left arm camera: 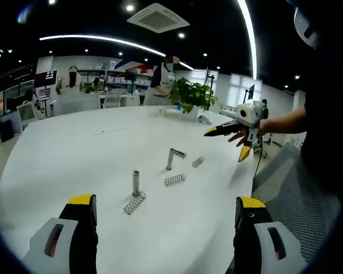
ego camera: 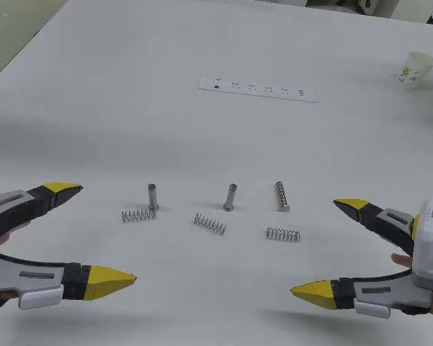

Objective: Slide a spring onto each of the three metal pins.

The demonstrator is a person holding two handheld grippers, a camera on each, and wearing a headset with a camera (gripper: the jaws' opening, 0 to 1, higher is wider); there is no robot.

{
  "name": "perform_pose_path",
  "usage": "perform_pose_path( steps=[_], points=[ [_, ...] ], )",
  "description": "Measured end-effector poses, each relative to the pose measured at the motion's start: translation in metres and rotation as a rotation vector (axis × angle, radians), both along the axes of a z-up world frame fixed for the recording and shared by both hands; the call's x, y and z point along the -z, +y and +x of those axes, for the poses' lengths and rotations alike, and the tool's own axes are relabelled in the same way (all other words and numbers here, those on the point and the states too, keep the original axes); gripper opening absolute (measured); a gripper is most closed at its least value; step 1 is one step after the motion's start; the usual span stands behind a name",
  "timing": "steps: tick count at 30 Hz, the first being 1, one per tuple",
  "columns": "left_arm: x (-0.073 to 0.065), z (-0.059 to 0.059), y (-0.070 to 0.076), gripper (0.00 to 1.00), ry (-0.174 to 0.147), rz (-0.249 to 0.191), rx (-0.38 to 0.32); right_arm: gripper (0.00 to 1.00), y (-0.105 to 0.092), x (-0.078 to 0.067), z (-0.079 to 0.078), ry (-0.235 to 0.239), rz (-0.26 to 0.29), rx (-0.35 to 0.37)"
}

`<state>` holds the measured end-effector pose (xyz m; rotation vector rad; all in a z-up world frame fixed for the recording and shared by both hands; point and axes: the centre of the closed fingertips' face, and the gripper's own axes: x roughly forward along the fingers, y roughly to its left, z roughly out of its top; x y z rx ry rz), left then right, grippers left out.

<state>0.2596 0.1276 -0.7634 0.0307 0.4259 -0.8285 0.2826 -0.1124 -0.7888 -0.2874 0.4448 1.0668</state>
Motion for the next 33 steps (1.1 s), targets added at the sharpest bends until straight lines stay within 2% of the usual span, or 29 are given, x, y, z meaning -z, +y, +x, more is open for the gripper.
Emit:
perform_pose_path(
  steps=[18,22,30,33],
  points=[
    [-0.0015,-0.0004,-0.0014,0.98,0.000,-0.005,0.001,0.99,-0.0034,-0.0006,-0.0004,-0.002,-0.008,0.003],
    [-0.0055,0.0018,-0.0021,0.98,-0.016,-0.016,-0.001,0.99,-0.0030,0.0010,-0.0023,0.003,-0.012,-0.002],
    [0.0003,0.0014,-0.0031,0.98,-0.019,0.019,0.015,0.99,-0.0055,-0.0003,0.0012,0.003,0.004,0.005],
    [0.0000,0.0009,-0.0045,0.98,-0.019,0.017,0.018,0.99,-0.0056,-0.0019,0.0014,-0.005,0.010,0.010]
  ],
)
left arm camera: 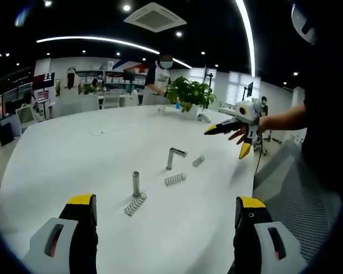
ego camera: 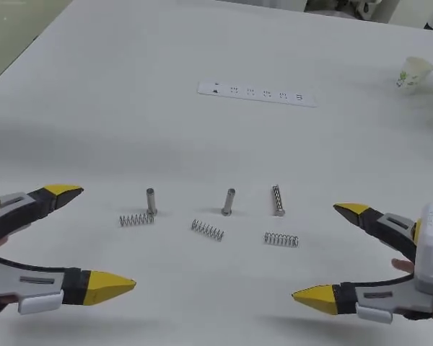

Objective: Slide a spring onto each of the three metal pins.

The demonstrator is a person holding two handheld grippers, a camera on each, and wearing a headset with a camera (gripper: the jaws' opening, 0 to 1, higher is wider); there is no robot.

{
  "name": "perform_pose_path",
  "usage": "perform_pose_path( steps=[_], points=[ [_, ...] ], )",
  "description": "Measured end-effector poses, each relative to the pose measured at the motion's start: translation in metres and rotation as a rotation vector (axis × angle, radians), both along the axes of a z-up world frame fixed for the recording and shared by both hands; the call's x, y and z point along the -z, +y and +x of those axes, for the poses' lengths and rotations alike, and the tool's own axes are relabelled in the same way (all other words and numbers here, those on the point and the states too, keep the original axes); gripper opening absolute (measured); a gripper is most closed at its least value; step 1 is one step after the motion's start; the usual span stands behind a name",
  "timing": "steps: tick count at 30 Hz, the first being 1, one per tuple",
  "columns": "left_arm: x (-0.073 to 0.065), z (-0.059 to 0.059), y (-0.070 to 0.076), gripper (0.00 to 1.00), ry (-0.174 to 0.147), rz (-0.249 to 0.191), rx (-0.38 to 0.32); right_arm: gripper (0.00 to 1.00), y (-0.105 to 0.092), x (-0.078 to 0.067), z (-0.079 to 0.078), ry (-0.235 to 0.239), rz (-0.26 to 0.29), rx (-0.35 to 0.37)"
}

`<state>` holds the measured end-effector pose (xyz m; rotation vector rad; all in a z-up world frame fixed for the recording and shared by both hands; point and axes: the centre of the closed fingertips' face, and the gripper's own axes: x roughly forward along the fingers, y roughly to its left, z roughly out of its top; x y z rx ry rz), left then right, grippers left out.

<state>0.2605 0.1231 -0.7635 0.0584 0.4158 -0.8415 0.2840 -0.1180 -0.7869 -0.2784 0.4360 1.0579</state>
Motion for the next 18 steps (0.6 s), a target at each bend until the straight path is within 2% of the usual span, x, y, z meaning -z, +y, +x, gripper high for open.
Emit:
perform_pose_path(
  steps=[18],
  points=[
    [0.0010,0.0059,0.0001,0.98,-0.003,-0.003,-0.009,0.99,-0.0014,-0.0007,0.0049,0.003,0.003,0.018]
  ],
)
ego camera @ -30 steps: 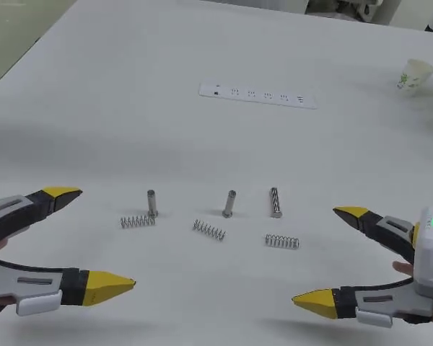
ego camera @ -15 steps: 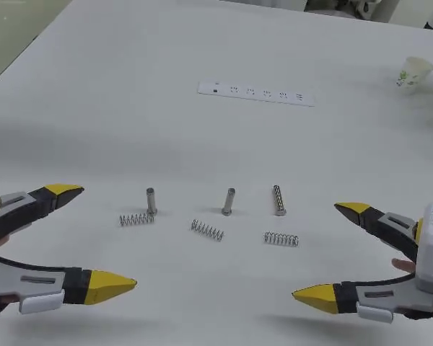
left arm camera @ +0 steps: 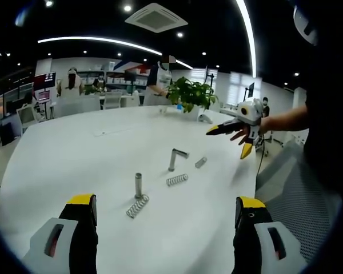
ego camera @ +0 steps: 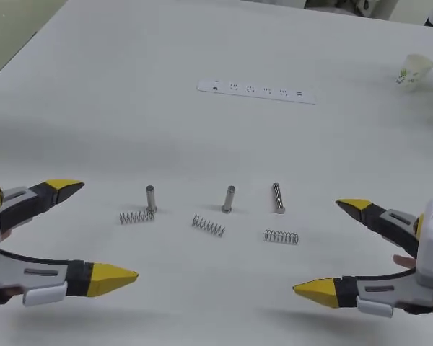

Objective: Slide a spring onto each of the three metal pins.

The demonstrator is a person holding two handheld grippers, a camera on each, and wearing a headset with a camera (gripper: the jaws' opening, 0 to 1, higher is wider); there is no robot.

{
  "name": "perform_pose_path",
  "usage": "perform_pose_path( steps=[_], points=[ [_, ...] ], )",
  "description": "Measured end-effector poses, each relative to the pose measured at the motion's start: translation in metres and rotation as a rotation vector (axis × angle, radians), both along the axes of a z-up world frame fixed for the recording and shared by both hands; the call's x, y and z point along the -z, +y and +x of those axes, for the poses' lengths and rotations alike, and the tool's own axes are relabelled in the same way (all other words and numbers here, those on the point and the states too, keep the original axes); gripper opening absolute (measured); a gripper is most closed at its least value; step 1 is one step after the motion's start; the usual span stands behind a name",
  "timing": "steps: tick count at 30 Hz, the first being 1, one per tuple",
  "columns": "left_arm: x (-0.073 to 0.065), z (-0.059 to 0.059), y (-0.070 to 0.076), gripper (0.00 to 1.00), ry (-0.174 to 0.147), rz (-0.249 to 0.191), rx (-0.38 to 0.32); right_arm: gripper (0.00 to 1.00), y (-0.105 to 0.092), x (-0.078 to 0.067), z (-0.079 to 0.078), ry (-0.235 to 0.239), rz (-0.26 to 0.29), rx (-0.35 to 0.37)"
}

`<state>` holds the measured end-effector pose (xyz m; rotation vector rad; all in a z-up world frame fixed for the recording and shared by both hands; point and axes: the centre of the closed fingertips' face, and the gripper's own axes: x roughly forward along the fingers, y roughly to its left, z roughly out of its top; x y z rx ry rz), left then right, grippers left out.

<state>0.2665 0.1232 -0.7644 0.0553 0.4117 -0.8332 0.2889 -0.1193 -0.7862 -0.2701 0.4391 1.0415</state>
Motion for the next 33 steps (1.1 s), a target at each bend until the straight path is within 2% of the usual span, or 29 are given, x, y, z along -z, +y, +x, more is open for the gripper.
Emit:
perform_pose_path(
  steps=[19,33],
  points=[
    [0.0025,0.0009,0.0011,0.98,0.010,0.003,0.004,0.99,0.0048,0.0028,0.0014,0.027,-0.003,-0.004],
    [0.0032,0.0027,0.0007,0.98,0.011,0.001,0.005,0.99,0.0091,-0.0003,0.0065,0.039,0.000,-0.009]
  ],
)
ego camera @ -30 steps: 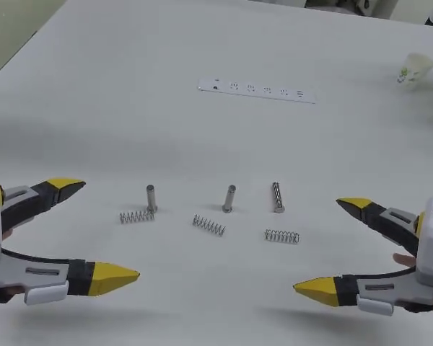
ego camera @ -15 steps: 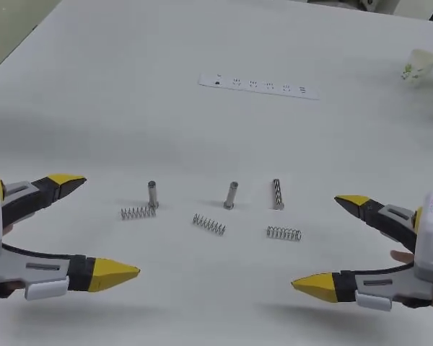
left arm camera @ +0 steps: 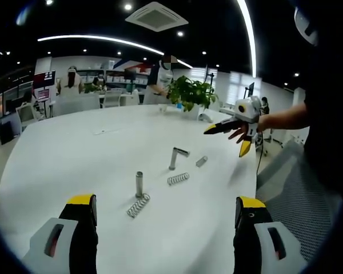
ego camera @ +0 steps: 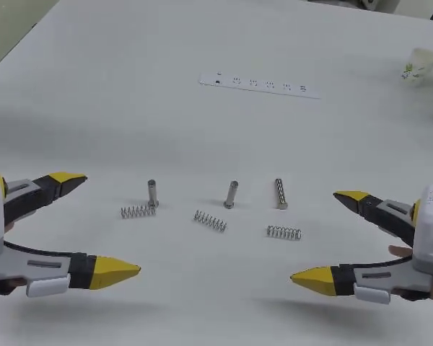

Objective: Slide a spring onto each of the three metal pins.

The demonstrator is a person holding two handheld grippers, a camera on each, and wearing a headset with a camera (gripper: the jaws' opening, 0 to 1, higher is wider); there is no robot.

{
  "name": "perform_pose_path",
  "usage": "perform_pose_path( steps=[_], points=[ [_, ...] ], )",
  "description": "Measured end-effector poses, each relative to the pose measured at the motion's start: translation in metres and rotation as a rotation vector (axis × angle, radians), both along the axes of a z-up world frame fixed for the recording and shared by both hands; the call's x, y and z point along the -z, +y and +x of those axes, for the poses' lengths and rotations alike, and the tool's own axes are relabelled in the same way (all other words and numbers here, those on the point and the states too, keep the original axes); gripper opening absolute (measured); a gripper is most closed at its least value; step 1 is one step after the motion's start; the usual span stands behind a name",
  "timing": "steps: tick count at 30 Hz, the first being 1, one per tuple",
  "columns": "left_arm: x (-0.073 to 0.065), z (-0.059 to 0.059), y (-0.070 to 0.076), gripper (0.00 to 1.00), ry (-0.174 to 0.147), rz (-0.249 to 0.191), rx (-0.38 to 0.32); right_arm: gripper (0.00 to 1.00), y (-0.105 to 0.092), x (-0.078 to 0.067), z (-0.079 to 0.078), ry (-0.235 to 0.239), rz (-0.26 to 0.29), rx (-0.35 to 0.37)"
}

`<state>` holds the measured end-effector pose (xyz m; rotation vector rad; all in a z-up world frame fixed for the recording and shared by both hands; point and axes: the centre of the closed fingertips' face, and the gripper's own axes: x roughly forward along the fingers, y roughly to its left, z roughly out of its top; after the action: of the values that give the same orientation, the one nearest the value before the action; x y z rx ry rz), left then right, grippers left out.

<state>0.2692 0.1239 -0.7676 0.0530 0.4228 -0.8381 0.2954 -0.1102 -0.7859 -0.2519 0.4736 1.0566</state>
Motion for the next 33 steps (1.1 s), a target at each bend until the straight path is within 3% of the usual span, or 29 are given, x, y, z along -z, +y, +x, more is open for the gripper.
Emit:
perform_pose_path(
  steps=[5,15,24,33],
  points=[
    [0.001,0.000,0.001,0.98,0.002,0.003,0.000,0.99,0.006,-0.002,0.004,0.006,-0.012,-0.011],
    [0.000,0.001,0.003,0.98,0.000,0.003,-0.009,0.92,0.012,-0.011,0.032,0.013,-0.020,-0.001],
    [0.001,0.001,0.003,0.98,0.000,0.005,-0.009,0.73,0.015,-0.012,0.055,0.110,-0.003,0.071],
    [0.002,0.000,0.002,0.98,0.004,0.008,-0.009,0.64,0.020,-0.005,0.072,0.140,-0.025,0.135]
  ],
)
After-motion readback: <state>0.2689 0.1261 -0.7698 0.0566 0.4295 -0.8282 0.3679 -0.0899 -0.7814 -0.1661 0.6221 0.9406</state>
